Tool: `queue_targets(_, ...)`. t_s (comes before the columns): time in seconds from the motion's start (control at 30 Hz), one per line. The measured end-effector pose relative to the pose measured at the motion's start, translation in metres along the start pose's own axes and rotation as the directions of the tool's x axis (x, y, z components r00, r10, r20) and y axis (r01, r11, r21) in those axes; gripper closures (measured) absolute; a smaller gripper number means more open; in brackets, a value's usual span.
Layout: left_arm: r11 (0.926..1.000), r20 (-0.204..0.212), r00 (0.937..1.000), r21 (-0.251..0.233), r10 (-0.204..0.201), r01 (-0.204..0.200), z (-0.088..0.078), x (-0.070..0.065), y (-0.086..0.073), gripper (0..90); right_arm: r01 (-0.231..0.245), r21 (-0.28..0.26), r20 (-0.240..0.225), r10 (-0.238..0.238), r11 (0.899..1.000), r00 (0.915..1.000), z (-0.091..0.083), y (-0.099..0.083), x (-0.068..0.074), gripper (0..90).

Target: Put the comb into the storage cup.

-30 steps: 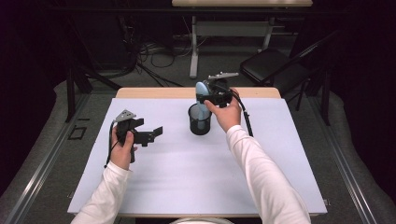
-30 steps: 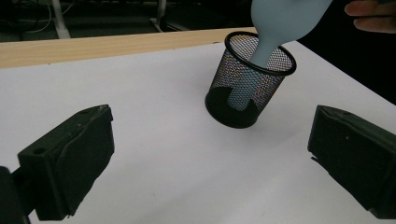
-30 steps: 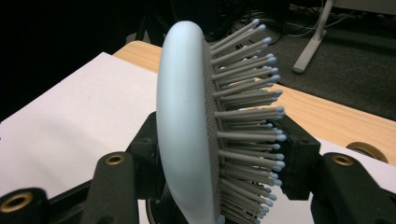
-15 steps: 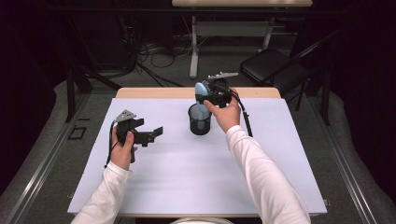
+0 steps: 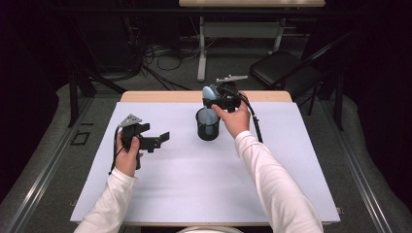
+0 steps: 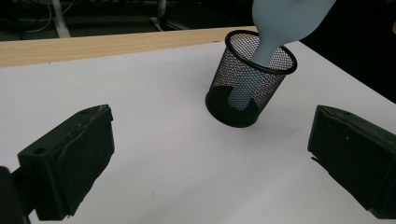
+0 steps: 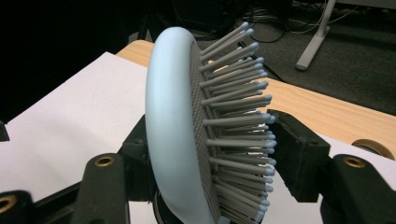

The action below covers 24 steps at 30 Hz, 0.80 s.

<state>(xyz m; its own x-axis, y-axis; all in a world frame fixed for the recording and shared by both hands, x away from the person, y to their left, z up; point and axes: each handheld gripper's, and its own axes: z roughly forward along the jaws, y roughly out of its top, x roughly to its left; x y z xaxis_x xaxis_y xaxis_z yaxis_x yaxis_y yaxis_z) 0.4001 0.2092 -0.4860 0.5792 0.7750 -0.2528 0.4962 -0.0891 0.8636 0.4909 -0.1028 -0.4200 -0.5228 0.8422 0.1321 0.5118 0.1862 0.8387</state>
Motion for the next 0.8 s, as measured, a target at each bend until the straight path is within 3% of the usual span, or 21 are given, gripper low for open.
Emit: queue_targets(0.8,1.0,-0.001,1.0,0.002,0.002,-0.002,0.0003,-0.0006,-0.0001,0.7,-0.031,0.0,0.019,0.031,1.0,0.9993,-0.0008,0.0008,0.0001,26.7)
